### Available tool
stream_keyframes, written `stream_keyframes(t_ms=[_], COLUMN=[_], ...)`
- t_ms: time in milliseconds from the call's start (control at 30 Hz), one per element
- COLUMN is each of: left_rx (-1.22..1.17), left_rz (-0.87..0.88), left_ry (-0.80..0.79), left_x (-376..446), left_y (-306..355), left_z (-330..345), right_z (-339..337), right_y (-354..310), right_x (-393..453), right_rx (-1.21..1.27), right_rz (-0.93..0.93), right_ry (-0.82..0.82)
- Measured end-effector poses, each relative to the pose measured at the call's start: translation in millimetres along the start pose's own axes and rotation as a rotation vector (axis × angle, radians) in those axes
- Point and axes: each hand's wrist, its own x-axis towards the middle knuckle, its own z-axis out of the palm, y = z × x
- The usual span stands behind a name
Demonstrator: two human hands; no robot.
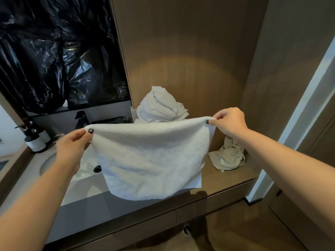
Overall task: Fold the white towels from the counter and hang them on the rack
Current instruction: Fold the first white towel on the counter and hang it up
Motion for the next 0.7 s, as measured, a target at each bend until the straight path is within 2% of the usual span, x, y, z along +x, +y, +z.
stream_keyframes(t_ms=[167, 267, 433, 600, 700], left_rx=[0.003, 0.022, 0.061, 0.092, 0.000], left_rz=[0.106, 0.150, 0.117, 0.120, 0.037], left_ry=[0.102, 0.154, 0.199, 0.188, 0.168], left_x=[23, 65, 146, 230, 274], left_y=[-1, -3, -3, -6, -16], left_z=[35, 63, 111, 151, 177], right_z=[8, 20, 53, 106, 139], right_y=[4, -8, -31, -42, -41], right_x=[32, 66, 137, 226, 265], right_rx=[-0.054, 0.018, 0.284, 0.431, 0.520], right_rz=[-0.084, -0.067, 0.016, 0.100, 0.143], right_ry=[0.096, 0.128, 0.137, 0.211, 0.285])
